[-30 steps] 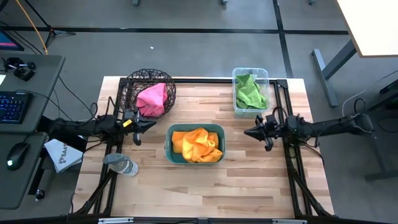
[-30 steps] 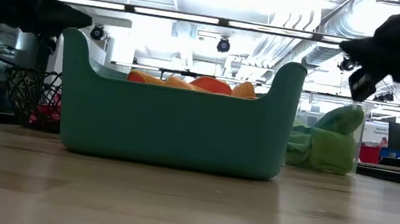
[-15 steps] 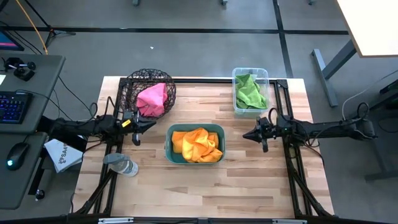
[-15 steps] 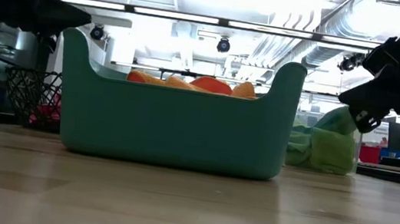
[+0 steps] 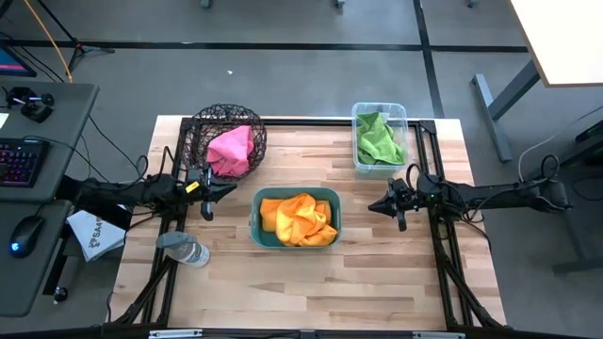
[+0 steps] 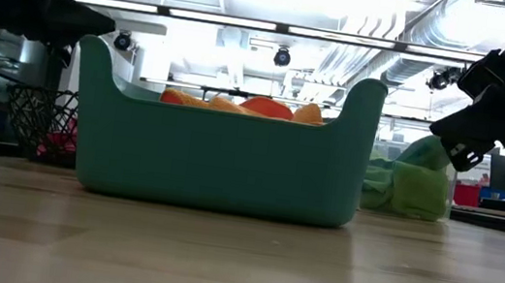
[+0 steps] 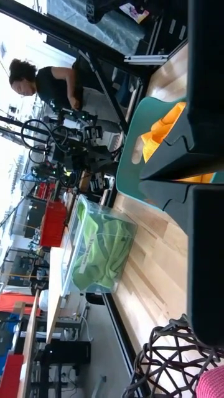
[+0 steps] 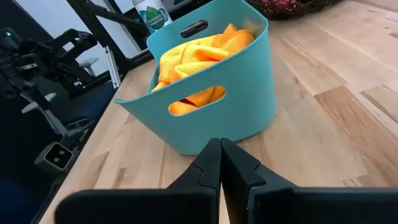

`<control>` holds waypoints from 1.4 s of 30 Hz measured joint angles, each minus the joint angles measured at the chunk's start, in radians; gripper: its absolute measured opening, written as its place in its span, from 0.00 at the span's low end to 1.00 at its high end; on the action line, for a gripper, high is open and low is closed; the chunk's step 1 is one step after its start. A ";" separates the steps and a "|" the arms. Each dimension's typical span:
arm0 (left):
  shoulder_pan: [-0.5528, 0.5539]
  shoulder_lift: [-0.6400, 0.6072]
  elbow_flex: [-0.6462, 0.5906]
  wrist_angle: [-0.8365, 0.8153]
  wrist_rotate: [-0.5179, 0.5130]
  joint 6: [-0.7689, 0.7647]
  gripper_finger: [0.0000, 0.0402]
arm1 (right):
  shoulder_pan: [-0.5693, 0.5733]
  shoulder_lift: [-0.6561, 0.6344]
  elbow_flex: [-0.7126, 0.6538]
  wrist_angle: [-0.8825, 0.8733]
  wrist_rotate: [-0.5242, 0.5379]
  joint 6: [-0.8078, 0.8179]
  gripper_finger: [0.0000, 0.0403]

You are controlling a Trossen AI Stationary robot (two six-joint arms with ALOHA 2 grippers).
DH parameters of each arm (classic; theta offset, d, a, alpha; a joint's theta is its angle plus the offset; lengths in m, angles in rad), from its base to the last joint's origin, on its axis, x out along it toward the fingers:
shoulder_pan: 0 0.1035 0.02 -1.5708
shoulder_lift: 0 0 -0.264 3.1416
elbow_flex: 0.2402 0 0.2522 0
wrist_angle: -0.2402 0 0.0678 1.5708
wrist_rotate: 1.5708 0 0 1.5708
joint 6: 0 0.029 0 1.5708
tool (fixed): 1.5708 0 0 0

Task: Sort microfiber towel by color & place in baskets
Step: Return to Home Position

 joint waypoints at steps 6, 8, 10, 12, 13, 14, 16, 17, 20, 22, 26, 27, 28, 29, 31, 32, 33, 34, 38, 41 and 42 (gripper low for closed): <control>0.000 0.000 0.000 0.000 0.000 0.000 0.00 | 0.002 -0.118 0.000 -0.073 0.000 0.000 0.00; 0.000 0.000 0.000 0.000 0.000 0.000 0.00 | 0.000 -0.207 0.000 -0.136 0.000 0.000 0.00; 0.000 0.000 0.000 0.000 0.000 0.000 0.00 | -0.004 -0.295 0.000 -0.159 0.005 -0.004 0.00; 0.000 0.000 0.000 0.000 -0.001 0.000 0.00 | -0.008 -0.383 0.000 -0.160 0.009 -0.026 0.00; 0.000 0.000 0.000 0.000 -0.001 0.000 0.00 | -0.010 -0.428 0.000 -0.160 0.013 -0.046 0.00; 0.000 0.000 0.000 0.000 -0.001 0.000 0.00 | -0.011 -0.470 0.000 -0.161 0.019 -0.078 0.00; 0.000 0.002 0.000 0.001 -0.001 0.000 0.00 | -0.014 -0.485 0.000 -0.139 0.033 -0.171 0.00; 0.000 0.002 0.000 0.000 -0.001 0.000 0.00 | -0.010 -0.485 0.000 -0.165 0.041 -0.230 0.00; 0.000 0.005 0.000 0.000 -0.002 0.000 0.00 | 0.012 -0.485 0.000 -0.174 0.082 -0.391 0.00; 0.000 0.006 0.000 -0.001 -0.003 0.000 0.00 | 0.028 -0.485 0.000 -0.177 0.107 -0.468 0.00; 0.000 0.008 0.000 0.000 -0.003 0.000 0.00 | 0.064 -0.485 0.000 -0.187 0.159 -0.438 0.00; 0.000 0.008 0.000 0.000 -0.003 0.000 0.00 | 0.073 -0.485 0.000 -0.187 0.161 -0.405 0.00; 0.000 0.008 0.000 0.000 -0.003 0.000 0.00 | 0.080 -0.485 0.000 -0.187 0.162 -0.376 0.00; 0.000 0.008 0.000 0.000 -0.003 0.000 0.00 | 0.086 -0.485 0.000 -0.187 0.165 -0.357 0.00; 0.000 0.008 0.000 0.000 -0.003 0.000 0.00 | 0.093 -0.485 0.000 -0.189 0.174 -0.347 0.00; 0.000 0.008 0.000 0.000 -0.003 0.000 0.00 | 0.093 -0.485 0.000 -0.189 0.176 -0.347 0.00; 0.000 0.008 0.000 0.000 -0.003 0.000 0.00 | 0.093 -0.485 0.000 -0.189 0.175 -0.347 0.00; 0.000 0.008 0.000 0.000 -0.004 0.000 0.00 | 0.093 -0.485 0.000 -0.189 0.175 -0.347 0.00; 0.000 0.008 0.000 0.000 -0.003 0.000 0.00 | 0.092 -0.485 0.000 -0.189 0.175 -0.346 0.00; 0.000 0.008 0.000 0.000 -0.003 0.000 0.00 | 0.091 -0.471 0.000 -0.189 0.175 -0.347 0.00; 0.000 0.008 0.000 0.000 -0.004 0.000 0.00 | 0.091 -0.469 0.000 -0.189 0.175 -0.346 0.00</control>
